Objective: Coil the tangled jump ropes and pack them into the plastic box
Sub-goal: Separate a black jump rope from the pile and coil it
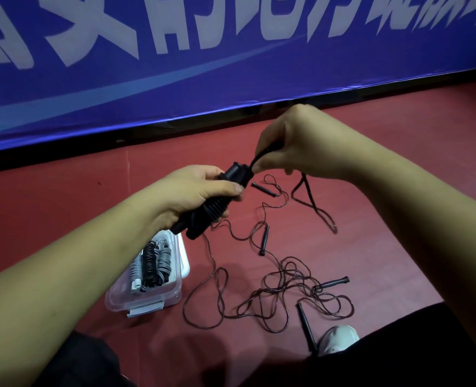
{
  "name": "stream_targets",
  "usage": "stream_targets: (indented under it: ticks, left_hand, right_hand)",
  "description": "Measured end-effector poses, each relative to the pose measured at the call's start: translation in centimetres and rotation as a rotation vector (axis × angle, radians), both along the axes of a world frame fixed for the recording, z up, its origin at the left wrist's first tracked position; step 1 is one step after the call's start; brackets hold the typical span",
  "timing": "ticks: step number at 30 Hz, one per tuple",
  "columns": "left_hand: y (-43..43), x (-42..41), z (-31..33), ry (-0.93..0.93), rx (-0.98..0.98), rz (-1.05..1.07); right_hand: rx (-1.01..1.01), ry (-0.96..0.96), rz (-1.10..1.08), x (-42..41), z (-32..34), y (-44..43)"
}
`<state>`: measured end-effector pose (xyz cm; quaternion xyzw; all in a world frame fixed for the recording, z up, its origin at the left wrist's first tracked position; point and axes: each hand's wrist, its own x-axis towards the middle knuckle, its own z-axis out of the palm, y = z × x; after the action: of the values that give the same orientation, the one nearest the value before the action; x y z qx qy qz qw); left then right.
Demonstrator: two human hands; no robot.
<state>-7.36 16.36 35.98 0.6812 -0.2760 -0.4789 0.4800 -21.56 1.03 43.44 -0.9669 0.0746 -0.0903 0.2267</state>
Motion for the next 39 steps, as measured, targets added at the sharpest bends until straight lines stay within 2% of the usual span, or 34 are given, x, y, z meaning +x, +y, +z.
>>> stream_targets:
  ticks: [6, 10, 12, 16, 18, 21, 26, 32, 39]
  left_hand:
    - [0.2, -0.8, 0.8, -0.167, -0.003, -0.153]
    - [0.6, -1.5, 0.9, -0.182, 0.020, -0.215]
    - [0.7, -1.7, 0.7, -0.119, 0.008, -0.260]
    - [1.0, -1.5, 0.4, 0.120, -0.128, -0.306]
    - [1.1, -1.6, 0.3, 0.181, -0.194, -0.307]
    - [1.2, -1.7, 0.2, 0.274, -0.249, -0.263]
    - [0.8, -1.7, 1.0, 0.494, -0.338, -0.144]
    - [0.5, -0.8, 1.0, 0.553, -0.348, -0.002]
    - [0.2, 0.0, 0.7, 0.589, -0.308, 0.137]
  right_hand:
    - [0.053, -0.040, -0.010, 0.5, -0.3, 0.2]
    - [0.101, -0.042, 0.001, 0.9, -0.8, 0.4]
    - [0.148, -0.041, -0.034, 1.1, -1.1, 0.2]
    - [0.603, 0.021, -0.097, 1.1, -2.7, -1.0]
    - [0.677, 0.113, -0.090, 0.9, -3.7, -1.4]
    - [0.696, 0.220, -0.086, 0.8, -4.2, -1.8]
    - [0.753, 0.253, -0.104, 0.9, -4.3, -2.1]
    - [0.746, 0.306, -0.147, 0.6, -4.6, -2.0]
    - [0.551, 0.296, -0.111, 0.0, -2.2, -0.4]
